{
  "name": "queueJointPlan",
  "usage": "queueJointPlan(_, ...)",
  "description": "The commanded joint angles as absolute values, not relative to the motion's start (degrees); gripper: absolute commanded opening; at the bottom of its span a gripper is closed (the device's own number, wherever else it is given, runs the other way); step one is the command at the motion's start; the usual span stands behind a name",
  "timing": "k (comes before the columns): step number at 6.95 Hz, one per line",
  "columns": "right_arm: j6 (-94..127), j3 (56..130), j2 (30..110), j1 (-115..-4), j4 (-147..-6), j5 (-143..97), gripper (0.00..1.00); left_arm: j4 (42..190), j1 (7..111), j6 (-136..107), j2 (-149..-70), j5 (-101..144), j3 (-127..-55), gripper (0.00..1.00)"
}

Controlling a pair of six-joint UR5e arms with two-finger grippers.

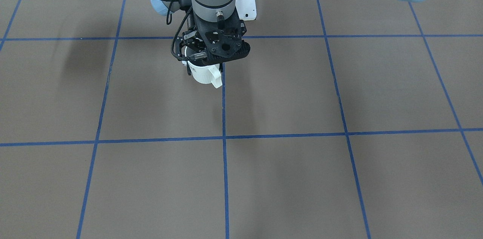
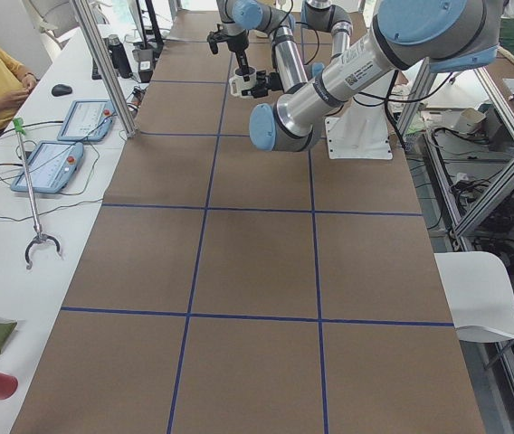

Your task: Left arm hands cup to right arm to dump lemon

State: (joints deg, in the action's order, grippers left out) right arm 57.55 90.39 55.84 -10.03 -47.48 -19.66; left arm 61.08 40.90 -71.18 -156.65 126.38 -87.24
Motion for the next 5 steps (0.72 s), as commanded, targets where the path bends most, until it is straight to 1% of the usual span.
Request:
queueJointPlan(1,57.48,90.35,56.25,-10.02,-46.67,-19.69,0.00,61.00,40.61,-71.19,-156.27,126.21,-87.36,0.40)
queueJointPlan(4,57.48,90.35,55.99,-10.02,-46.67,-19.69,0.00,61.00,40.34,-71.28,-156.36,126.30,-87.36,0.38)
queueJointPlan(5,57.48,90.35,56.07,-9.76,-46.67,-19.69,0.00,61.00,40.34,-71.37,-156.53,126.30,-87.45,0.33)
